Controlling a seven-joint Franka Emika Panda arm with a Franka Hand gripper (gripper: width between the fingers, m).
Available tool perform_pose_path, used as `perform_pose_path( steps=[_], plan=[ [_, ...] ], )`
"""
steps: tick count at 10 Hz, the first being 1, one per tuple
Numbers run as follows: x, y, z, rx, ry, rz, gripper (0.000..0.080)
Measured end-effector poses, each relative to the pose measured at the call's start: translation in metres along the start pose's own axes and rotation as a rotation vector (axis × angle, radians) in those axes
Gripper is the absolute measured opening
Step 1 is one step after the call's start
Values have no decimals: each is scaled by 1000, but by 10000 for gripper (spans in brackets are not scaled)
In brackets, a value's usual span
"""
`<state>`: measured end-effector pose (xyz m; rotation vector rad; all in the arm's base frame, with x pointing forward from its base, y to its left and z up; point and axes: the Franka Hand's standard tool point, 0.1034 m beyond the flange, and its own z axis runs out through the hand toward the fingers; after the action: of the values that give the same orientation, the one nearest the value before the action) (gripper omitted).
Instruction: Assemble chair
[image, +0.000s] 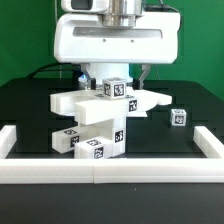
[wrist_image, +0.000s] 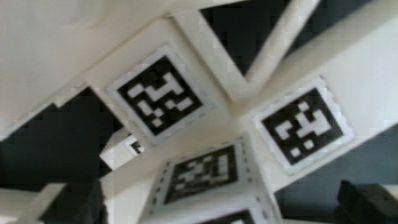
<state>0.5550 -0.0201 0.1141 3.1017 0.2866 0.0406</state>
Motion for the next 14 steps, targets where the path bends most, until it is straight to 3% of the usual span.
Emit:
perform_pose_path(
  steps=[2,3,4,5,9,14],
  plan=[
    [-1,2,0,-5,-3,-111,607],
    [-1,2,0,-6,-3,-110,455],
    [-1,2,0,-6,-3,-108,455],
    [-1,2,0,-6,-3,-107,287],
    [-1,2,0,-6,-3,-41,285],
    [-1,2,1,-5,-2,335,287]
  ],
)
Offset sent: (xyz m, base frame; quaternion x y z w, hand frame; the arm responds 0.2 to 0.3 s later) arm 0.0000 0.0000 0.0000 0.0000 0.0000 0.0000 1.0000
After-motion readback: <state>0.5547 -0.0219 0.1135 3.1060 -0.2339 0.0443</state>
